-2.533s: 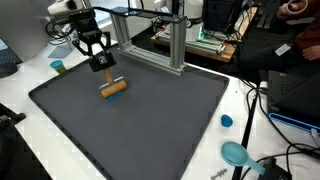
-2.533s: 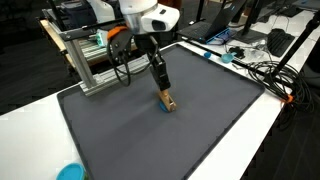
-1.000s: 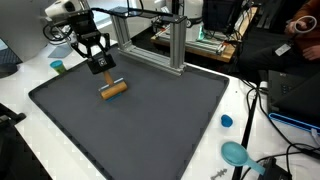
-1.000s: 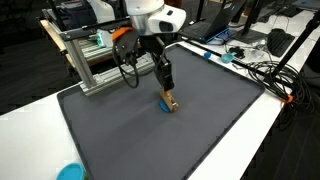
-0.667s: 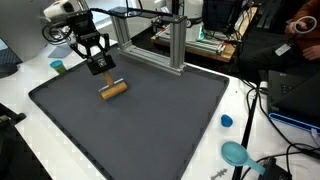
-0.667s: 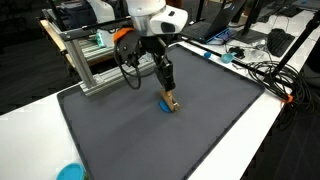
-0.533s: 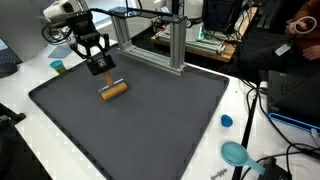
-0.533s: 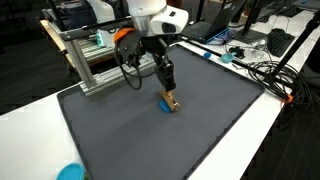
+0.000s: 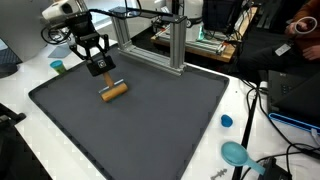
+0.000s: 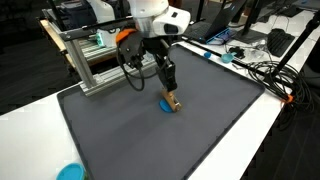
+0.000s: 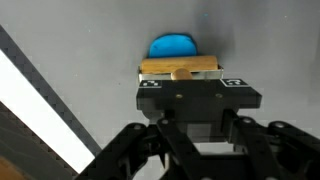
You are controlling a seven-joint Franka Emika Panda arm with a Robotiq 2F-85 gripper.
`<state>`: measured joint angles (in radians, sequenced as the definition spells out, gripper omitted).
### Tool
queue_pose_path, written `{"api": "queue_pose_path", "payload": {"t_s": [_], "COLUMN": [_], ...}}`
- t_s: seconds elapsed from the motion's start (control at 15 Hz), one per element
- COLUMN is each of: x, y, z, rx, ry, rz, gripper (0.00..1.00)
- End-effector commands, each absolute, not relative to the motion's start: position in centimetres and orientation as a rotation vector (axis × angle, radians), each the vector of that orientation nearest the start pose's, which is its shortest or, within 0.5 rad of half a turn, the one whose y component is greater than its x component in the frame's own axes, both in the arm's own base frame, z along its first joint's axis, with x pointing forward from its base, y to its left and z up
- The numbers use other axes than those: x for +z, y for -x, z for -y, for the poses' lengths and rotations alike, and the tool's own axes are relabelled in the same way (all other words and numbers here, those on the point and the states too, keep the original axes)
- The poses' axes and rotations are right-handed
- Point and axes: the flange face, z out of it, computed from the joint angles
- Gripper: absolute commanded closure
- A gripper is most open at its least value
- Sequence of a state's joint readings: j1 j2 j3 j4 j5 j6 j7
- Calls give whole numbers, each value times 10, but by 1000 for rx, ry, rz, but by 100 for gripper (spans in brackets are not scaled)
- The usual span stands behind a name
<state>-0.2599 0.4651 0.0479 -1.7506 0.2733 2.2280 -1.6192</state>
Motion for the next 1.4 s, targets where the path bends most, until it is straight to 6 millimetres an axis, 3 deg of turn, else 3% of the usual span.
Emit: {"api": "queue_pose_path", "payload": {"t_s": [0.0, 0.4, 0.47, 0.6, 0.87, 1.33], "x": [264, 262, 272, 314, 345, 336], "y": [-657, -661, -666, -664, -653, -633], "z": [120, 115, 111, 99, 96, 100], "rx": [-267, -266, -306, -416, -452, -389], "ry": [2391, 2391, 2413, 2442, 2573, 2618], "rz": [1725, 1728, 1735, 1793, 1756, 1641], "gripper": [79, 79, 79, 79, 79, 79]}}
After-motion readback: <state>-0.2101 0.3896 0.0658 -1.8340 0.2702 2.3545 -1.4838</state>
